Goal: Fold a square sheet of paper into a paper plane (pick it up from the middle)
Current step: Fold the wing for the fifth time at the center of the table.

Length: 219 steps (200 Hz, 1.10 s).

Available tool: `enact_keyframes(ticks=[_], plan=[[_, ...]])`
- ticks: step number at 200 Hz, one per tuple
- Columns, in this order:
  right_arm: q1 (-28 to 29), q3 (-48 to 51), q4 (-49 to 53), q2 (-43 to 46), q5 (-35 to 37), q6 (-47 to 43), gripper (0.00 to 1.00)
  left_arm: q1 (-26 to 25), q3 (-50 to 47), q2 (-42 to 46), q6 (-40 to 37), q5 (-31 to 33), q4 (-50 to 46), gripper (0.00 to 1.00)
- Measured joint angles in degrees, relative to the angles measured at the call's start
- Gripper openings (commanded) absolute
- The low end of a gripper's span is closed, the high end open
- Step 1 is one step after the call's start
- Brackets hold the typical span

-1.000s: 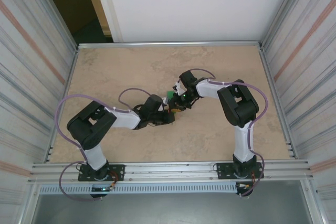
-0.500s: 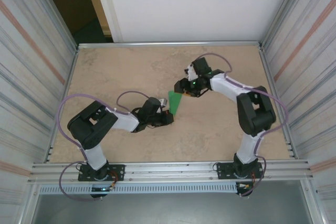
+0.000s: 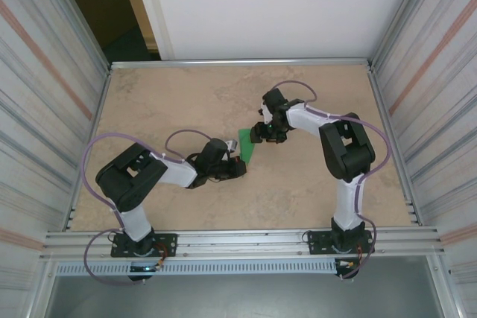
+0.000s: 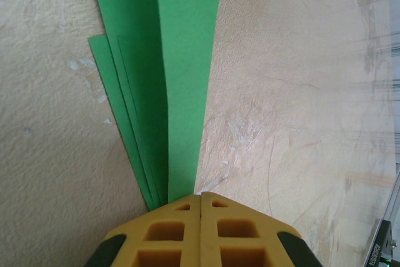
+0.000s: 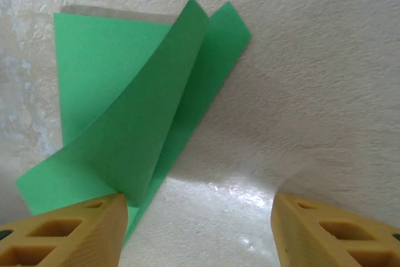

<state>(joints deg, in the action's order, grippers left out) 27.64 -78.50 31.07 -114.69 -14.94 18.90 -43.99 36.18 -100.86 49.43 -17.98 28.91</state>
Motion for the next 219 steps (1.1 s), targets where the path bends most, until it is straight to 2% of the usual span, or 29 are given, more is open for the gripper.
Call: enact_keyframes(ticks=[62, 129, 163, 189, 219], plan=[[4.2, -7.0, 5.1, -4.6, 6.6, 0.0, 0.65, 0.2, 0.0, -0.1, 0.2, -0.4, 0.2, 0.0], [8.6, -14.3, 12.9, -9.6, 18.2, 1.5, 0.68, 0.2, 0.0, -0.1, 0.2, -0.4, 0.1, 0.0], [9.3, -16.5, 15.2, -11.3, 19.9, 2.1, 0.68, 0.3, 0.1, 0.6, 0.1, -0.4, -1.2, 0.0], [9.8, -17.6, 16.5, -12.2, 21.1, 2.7, 0.67, 0.5, 0.1, 3.9, -0.1, -0.4, -4.3, 0.05], [10.0, -17.5, 16.5, -12.2, 21.4, 3.6, 0.66, 1.1, 1.0, 7.4, -0.3, -0.4, -5.0, 0.03]])
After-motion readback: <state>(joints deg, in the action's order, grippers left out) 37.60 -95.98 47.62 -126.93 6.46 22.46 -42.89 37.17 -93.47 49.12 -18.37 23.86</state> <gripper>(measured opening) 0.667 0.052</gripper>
